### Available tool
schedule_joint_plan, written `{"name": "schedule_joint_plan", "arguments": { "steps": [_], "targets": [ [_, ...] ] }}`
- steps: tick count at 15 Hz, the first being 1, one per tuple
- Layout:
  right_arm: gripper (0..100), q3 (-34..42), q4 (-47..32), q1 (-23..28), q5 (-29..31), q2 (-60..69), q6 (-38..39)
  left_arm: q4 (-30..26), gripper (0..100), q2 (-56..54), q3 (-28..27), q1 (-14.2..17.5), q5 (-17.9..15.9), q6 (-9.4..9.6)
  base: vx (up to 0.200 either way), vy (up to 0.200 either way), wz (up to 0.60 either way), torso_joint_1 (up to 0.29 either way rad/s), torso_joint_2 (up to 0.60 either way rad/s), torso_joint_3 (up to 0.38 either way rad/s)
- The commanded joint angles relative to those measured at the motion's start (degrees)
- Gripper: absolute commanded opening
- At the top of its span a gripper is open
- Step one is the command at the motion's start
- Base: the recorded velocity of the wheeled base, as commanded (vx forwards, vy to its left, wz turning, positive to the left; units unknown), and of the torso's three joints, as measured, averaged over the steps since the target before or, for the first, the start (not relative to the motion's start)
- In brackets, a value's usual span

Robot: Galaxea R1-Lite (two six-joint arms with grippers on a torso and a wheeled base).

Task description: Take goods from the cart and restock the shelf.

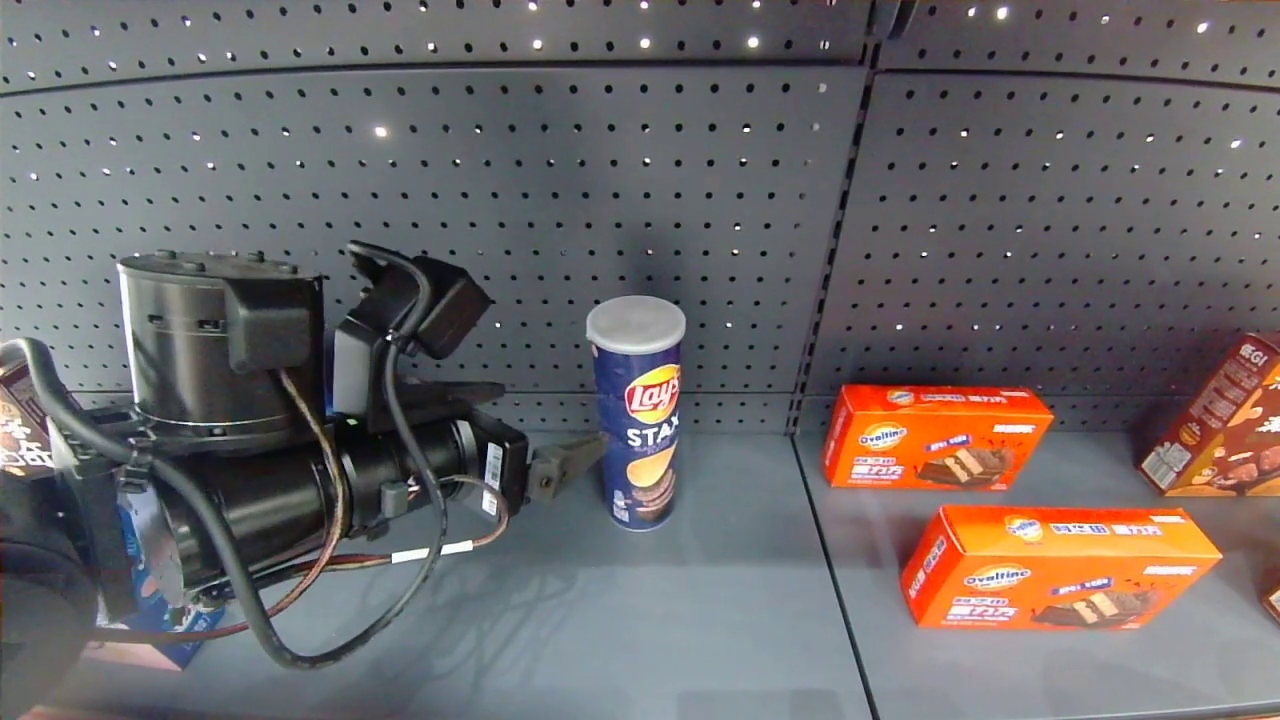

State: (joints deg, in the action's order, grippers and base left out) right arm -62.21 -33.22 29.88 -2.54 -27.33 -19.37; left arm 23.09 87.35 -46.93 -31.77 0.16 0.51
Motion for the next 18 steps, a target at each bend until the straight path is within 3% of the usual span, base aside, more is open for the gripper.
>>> {"name": "schedule_joint_plan", "arguments": {
  "steps": [1,3,6,14,18],
  "targets": [
    [0,0.07,0.0,0.09,-0.01,-0.09,-0.05,0.03,100,-1.21,0.09,-0.66,-0.16,0.02,0.0,0.0,0.0,0.0,0.0,0.0],
    [0,0.25,0.08,0.27,-0.01,-0.09,-1.99,2.66,100,-0.6,-0.18,-2.95,-1.3,-0.16,0.0,0.0,0.0,0.0,0.0,0.0],
    [0,-0.02,0.26,0.36,-0.01,-0.09,-1.99,3.81,100,2.65,-1.41,-3.21,-1.39,-0.07,0.0,0.0,0.0,0.0,0.0,0.0],
    [0,0.07,0.26,0.36,-0.01,-0.27,-1.99,3.81,100,10.39,-9.67,-2.95,-1.3,-0.07,0.0,0.0,0.0,0.0,0.0,0.0],
    [0,0.95,0.26,0.36,-0.01,0.0,-2.07,5.39,100,12.85,-9.93,-2.07,-1.13,-0.16,0.0,0.0,0.0,0.0,0.0,0.0]
  ]
}}
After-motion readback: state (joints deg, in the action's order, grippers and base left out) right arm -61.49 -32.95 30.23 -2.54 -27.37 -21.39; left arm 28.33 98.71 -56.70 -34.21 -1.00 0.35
